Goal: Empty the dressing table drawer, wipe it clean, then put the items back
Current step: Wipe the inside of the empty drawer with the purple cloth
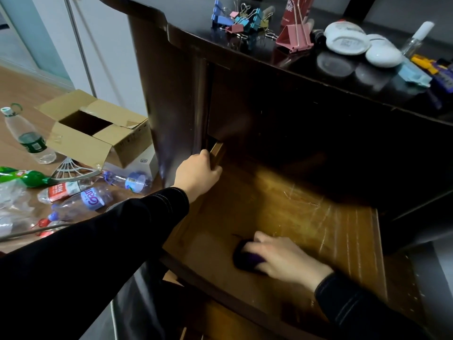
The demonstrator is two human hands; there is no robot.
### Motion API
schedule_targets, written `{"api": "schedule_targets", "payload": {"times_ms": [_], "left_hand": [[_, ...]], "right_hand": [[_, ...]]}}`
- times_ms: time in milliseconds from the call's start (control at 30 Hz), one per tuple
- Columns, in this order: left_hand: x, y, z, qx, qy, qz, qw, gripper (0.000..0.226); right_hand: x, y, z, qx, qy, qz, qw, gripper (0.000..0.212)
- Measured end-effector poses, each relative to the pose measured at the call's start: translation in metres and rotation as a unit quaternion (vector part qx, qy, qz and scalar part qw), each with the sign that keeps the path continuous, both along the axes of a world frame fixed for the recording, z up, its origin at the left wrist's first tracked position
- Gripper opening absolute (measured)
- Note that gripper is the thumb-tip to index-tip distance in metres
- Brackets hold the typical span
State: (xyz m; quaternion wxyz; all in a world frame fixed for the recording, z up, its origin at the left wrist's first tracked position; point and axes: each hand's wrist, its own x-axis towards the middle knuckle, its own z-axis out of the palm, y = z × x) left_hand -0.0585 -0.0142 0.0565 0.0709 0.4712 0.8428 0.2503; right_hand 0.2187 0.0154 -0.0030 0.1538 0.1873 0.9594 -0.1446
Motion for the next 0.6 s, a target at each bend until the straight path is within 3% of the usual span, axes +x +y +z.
{"api": "schedule_targets", "payload": {"times_ms": [233, 333, 467, 600], "left_hand": [[0.002, -0.003, 0.001, 0.004, 0.015, -0.007, 1.0, 0.028], [0.001, -0.003, 0.0, 0.007, 0.013, -0.009, 1.0, 0.028], [-0.002, -0.001, -0.005, 0.015, 0.015, -0.007, 1.0, 0.028], [-0.002, 0.0, -0.006, 0.017, 0.03, -0.005, 0.999, 0.027]], "right_hand": [[-0.012, 0.044, 0.004, 0.069, 0.07, -0.195, 0.976, 0.042], [-0.012, 0.013, -0.005, 0.077, 0.067, -0.195, 0.975, 0.044], [-0.007, 0.004, -0.006, 0.028, 0.048, -0.095, 0.994, 0.046], [-0.014, 0.044, 0.003, 0.057, 0.066, -0.193, 0.977, 0.042]]}}
